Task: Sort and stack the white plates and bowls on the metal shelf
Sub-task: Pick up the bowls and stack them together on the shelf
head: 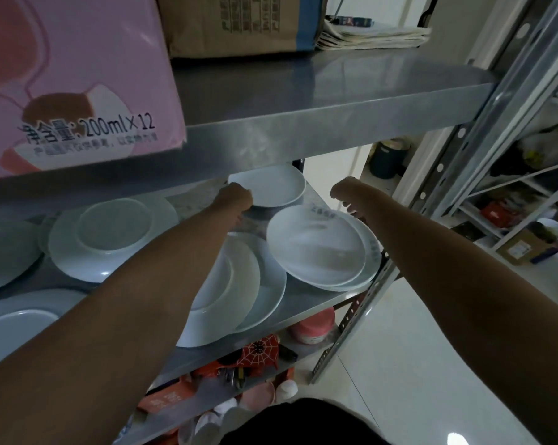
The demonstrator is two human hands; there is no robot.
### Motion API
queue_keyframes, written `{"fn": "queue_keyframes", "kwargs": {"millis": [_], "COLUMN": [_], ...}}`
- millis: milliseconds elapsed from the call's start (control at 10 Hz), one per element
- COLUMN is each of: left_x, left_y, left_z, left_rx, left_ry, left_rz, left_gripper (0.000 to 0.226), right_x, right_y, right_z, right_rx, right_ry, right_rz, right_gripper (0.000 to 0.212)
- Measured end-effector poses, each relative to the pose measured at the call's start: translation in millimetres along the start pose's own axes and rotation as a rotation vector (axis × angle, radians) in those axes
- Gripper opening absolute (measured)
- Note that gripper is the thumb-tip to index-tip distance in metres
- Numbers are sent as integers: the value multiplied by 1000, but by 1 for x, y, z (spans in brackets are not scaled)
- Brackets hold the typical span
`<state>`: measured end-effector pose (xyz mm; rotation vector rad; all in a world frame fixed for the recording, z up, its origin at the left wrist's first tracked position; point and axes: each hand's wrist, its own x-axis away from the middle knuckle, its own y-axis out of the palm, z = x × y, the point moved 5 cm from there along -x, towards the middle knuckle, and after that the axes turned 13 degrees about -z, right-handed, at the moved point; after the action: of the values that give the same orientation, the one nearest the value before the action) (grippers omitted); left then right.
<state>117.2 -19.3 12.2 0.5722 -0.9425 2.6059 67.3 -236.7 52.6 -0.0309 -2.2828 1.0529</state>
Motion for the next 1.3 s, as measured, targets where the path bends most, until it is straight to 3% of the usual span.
{"fn": "queue_keyframes", "kwargs": {"millis": [300, 400, 500, 600, 800, 1000, 1300], "left_x": [-22, -30, -33, -41, -57, -62, -35], "left_y": [2, 5, 6, 10, 23, 30, -4], "left_z": [-11, -8, -8, -10, -14, -16, 5], "left_rx": [388, 502, 573, 624, 796, 833, 867], "left_ry": [-43, -24, -67, -68, -43, -71, 126], "left_rz": [-79, -95, -99, -95, -46, 21, 114], "left_gripper": [42, 43, 44, 44, 43, 38, 33], "right_x": [-57, -71, -80, -85, -91, -89, -61], "right_y": [14, 19, 25, 31, 40, 38, 27], "right_z": [-18, -26, -34, -38, -35, -32, -37], "right_rx": [-176, -214, -224, -222, -177, -182, -251], "right_ry": [-65, -97, -118, -138, -151, -172, -222], "right_rz": [-34, -61, -115, -172, -217, -214, -143], "right_gripper": [23, 7, 12, 35, 42, 44, 40]}}
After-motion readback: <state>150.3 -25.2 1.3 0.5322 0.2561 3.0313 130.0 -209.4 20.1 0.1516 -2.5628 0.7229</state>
